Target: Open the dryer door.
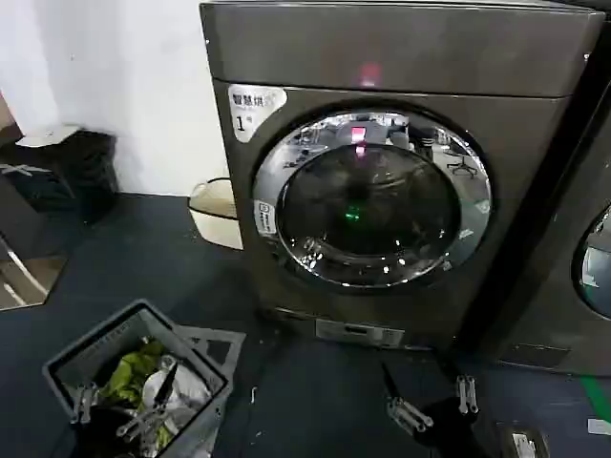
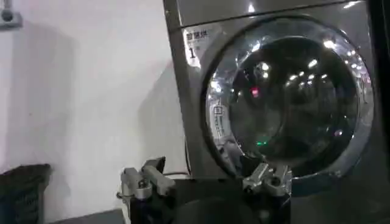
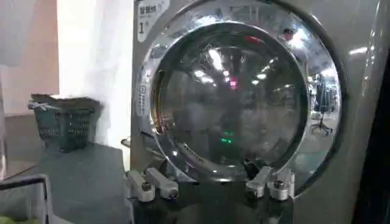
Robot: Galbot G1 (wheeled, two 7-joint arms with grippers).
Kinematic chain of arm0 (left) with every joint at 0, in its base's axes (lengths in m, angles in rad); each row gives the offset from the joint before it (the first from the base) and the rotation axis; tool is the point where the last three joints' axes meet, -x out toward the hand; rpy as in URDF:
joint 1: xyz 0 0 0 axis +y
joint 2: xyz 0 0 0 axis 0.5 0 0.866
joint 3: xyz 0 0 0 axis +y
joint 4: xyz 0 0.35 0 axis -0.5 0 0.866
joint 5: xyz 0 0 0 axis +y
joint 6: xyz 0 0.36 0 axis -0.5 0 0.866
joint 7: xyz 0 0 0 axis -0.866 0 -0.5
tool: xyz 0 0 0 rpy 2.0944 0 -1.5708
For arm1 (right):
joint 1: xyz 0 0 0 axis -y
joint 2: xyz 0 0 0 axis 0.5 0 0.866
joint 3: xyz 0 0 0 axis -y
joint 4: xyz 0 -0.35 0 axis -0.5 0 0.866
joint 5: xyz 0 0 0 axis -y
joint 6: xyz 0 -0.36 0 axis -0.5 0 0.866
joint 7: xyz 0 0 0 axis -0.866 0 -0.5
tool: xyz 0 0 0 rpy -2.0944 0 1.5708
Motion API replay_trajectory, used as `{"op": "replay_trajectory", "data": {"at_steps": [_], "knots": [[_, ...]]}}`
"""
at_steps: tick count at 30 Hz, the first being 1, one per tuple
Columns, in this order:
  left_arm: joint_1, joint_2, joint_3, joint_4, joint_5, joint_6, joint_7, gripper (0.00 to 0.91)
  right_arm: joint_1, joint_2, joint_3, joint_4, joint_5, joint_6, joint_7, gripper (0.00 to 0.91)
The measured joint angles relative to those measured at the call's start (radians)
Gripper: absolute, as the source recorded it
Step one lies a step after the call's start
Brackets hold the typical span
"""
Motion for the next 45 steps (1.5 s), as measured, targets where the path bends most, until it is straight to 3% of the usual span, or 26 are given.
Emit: {"op": "replay_trajectory", "data": {"at_steps": [5,8,13,19,24,30,34,37,45], "knots": [[-0.007,0.007,-0.003,-0.001,-0.008,0.005,0.01,0.907,0.12,-0.074,0.036,-0.05,0.115,-0.031,-0.07,0.907],[-0.003,0.01,-0.002,0.005,-0.018,0.001,0.01,0.907,0.219,-0.159,0.041,-0.088,0.234,-0.071,-0.082,0.907],[0.01,0.019,0.005,0.024,-0.032,-0.02,0.037,0.907,0.411,-0.306,0.013,-0.172,0.434,-0.093,-0.109,0.907],[0.01,0.02,-0.004,0.041,-0.066,-0.035,0.036,0.907,0.624,-0.417,-0.07,-0.334,0.557,-0.119,-0.142,0.907],[-0.011,0.035,-0.011,0.069,-0.079,-0.026,0.028,0.907,0.806,-0.439,-0.172,-0.447,0.577,-0.151,-0.178,0.907],[-0.027,0.034,-0.009,0.094,-0.08,-0.028,0.022,0.907,1.023,-0.413,-0.329,-0.585,0.579,-0.151,-0.213,0.907],[-0.028,0.038,-0.01,0.091,-0.08,-0.029,0.022,0.907,1.137,-0.374,-0.423,-0.686,0.55,-0.139,-0.237,0.907],[-0.028,0.038,-0.013,0.088,-0.08,-0.03,0.021,0.907,1.208,-0.341,-0.486,-0.761,0.509,-0.101,-0.258,0.907],[-0.028,0.037,-0.014,0.081,-0.073,-0.022,0.011,0.907,1.346,-0.251,-0.608,-0.93,0.477,-0.091,-0.285,0.907]]}}
